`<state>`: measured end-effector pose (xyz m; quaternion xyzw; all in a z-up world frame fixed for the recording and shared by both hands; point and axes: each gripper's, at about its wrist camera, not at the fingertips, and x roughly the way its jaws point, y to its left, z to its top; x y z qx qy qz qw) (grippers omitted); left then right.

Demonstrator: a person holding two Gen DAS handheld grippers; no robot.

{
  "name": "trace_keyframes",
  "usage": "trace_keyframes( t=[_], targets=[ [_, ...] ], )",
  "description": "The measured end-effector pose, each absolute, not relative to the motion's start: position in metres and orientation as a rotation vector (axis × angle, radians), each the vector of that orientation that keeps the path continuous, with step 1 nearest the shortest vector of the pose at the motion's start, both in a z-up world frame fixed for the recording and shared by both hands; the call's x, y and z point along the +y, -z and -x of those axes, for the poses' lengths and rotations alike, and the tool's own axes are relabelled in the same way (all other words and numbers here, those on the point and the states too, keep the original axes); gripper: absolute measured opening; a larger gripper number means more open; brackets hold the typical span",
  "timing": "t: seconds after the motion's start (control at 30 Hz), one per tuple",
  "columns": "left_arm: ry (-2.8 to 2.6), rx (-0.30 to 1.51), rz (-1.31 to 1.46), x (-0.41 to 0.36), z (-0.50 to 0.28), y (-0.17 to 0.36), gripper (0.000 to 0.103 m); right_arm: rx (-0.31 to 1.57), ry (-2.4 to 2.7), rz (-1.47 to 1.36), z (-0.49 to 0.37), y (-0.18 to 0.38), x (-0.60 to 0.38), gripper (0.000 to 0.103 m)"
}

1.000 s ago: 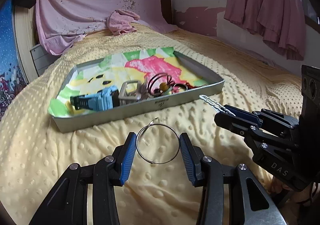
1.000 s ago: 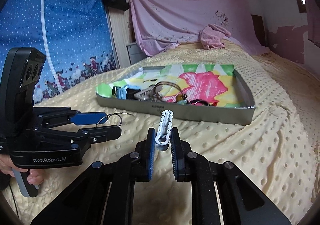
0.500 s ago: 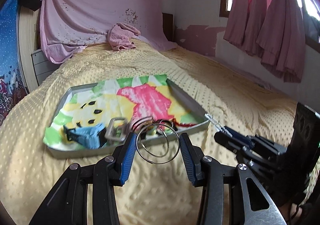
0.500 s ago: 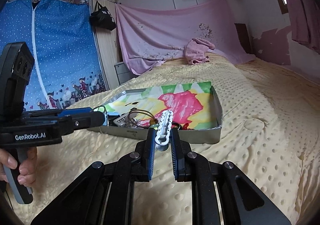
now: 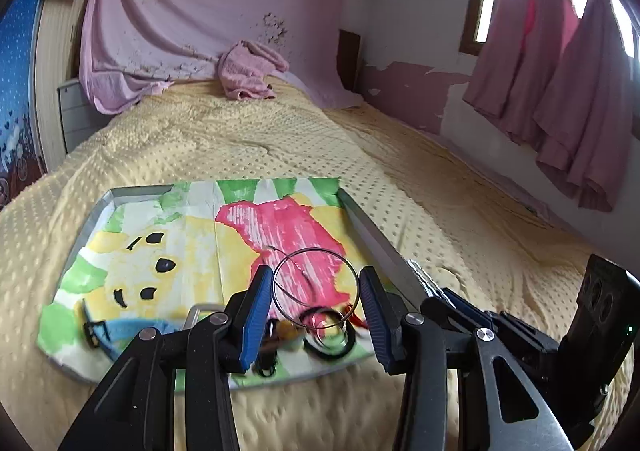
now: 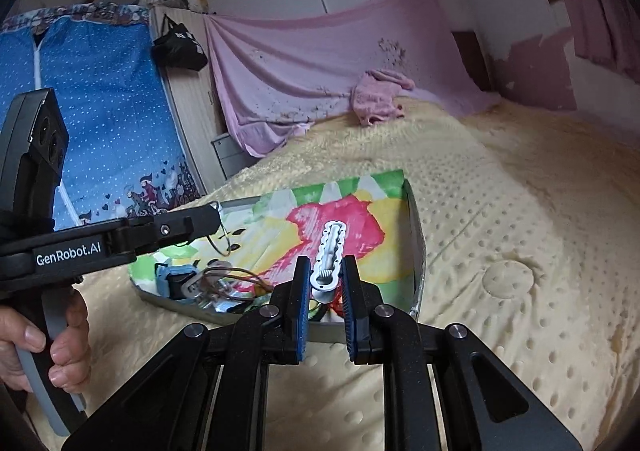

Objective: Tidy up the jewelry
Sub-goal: 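Carry the hoop rings and silver clip over the tray with both tools, then open both tools to drop the hoop rings and clip into the tray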

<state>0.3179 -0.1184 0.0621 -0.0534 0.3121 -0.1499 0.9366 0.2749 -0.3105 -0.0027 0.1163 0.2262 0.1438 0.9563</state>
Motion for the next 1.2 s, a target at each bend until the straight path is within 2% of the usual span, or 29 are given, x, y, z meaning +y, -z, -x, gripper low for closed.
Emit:
trace_keyframes(
  t=[0.5, 1.0, 1.2],
  targets=[
    [0.27, 0.752, 0.156, -0.113, -0.367, -0.017, 0.042, 0.646, -0.285, -0.139, -0.345, 0.036, -0.282, 0.014],
    [0.275, 0.762, 0.18, -0.104, -0.367, -0.003, 0.044, 0.649, -0.27, -0.149, -0.344, 0.042, -0.284, 0.016],
    [0.262, 0.707, 0.178, -0.102, -0.355, -0.012, 0.056, 0.628, -0.277, -0.183, -0.341, 0.041, -0.29, 0.016]
  ],
)
